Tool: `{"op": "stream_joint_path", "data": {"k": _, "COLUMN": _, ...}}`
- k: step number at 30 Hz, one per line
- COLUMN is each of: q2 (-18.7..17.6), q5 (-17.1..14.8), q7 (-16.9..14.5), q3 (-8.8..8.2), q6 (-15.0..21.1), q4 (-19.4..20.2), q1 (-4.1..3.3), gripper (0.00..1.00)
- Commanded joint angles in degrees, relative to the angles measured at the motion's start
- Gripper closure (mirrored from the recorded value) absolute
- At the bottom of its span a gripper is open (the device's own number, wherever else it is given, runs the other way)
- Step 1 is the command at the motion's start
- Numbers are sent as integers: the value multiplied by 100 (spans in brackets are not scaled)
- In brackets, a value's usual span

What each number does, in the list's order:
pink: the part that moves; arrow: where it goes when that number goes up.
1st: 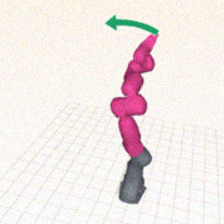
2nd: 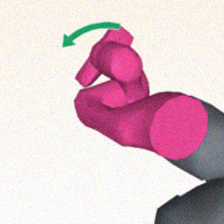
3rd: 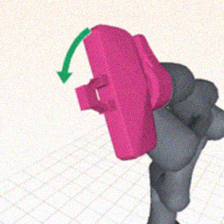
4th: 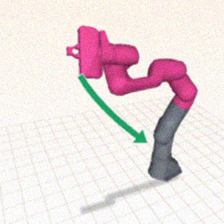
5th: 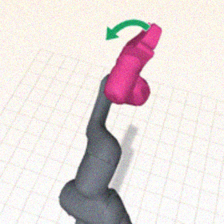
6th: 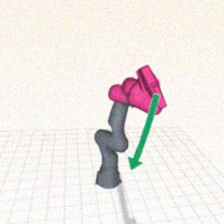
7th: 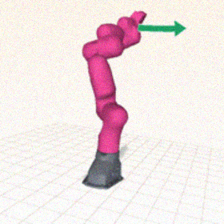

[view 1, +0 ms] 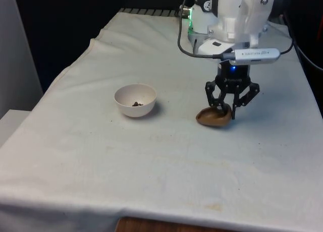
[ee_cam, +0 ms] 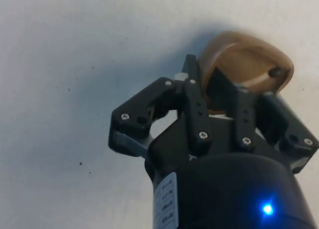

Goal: Pour the coffee beans from the cup into the bowl.

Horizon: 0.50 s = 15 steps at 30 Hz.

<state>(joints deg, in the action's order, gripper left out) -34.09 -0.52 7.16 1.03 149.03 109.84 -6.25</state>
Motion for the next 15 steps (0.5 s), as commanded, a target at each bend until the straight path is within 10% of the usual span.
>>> {"op": "stream_joint_path", "data": {"k": 1, "q2": 0, "q5": 0, "q7": 0, "q3": 6, "q6": 0, "q4": 0, "q1": 0, "gripper": 89}}
{"op": "stream_joint_path", "data": {"k": 15, "q2": -6, "q5": 11, "q7": 34, "q3": 0, "q6": 23, "q4": -6, "q1": -23, "gripper": 14}}
